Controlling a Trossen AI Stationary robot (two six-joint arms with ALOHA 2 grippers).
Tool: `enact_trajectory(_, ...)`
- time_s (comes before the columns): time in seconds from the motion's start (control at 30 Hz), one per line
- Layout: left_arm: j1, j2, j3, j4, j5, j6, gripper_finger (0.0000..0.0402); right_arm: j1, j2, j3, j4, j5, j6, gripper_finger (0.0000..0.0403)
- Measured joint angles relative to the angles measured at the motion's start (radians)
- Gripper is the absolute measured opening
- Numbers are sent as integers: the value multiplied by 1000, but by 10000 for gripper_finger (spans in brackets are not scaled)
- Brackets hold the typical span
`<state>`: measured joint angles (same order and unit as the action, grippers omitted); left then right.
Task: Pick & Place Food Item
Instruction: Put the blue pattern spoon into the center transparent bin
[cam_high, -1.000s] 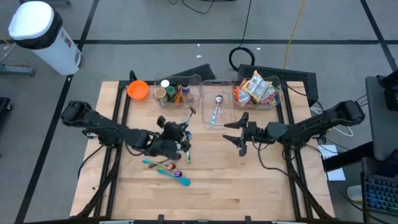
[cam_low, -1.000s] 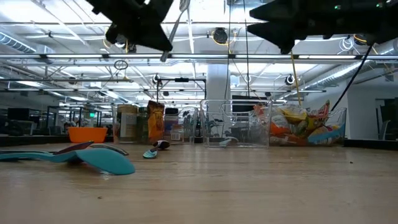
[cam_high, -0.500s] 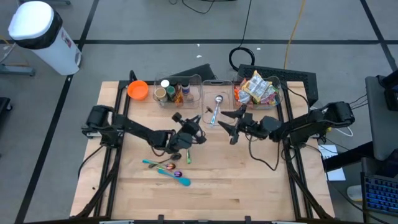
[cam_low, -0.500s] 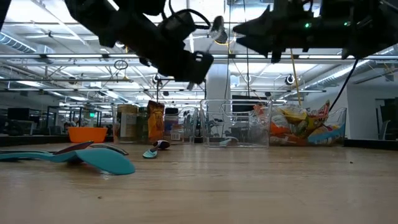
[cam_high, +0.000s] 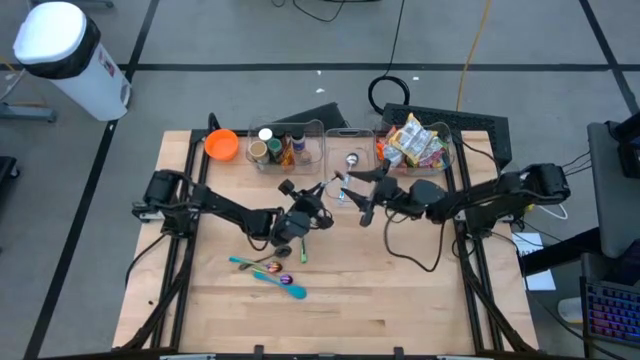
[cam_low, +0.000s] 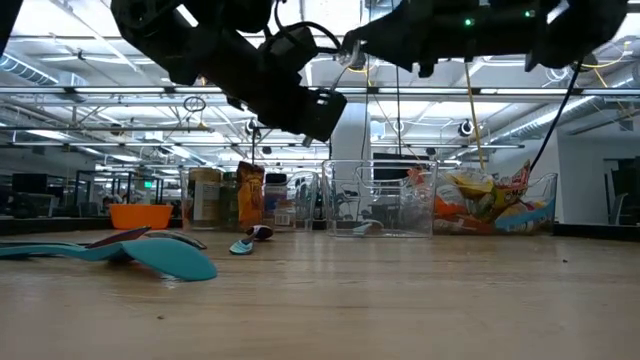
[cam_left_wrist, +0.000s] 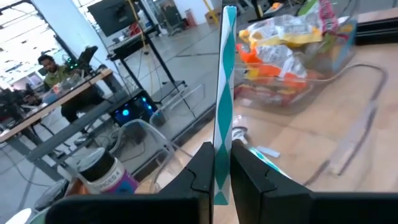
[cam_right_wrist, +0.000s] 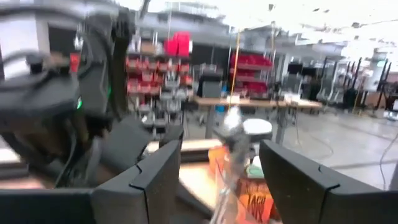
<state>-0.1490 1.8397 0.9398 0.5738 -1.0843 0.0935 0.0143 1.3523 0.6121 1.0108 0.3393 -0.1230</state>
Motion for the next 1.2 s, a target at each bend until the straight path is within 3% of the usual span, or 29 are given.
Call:
enact_trajectory(0.1, 7, 0, 0, 2, 2, -1, 28, -10, 1, 35, -92, 2, 3, 212)
enact_trajectory(0.37, 14, 0, 0, -5, 63, -26, 28, -56, 0, 38, -97, 5, 53, 194)
enact_trajectory(0.5, 14, 0, 0, -7, 70, -23, 28, -68, 0, 38, -113, 4, 59, 164)
enact_trajectory(0.63, 12, 0, 0, -7, 150, -44, 29, -67, 0, 38, -109, 0, 59, 123)
enact_trajectory(0.9, 13, 0, 0, -13, 203, -62, 31, -69, -1, 38, -140, 20, 58, 13)
enact_trajectory(1.2, 26, 0, 0, -24, 331, -112, 78, -67, 0, 38, -192, -5, 78, 5)
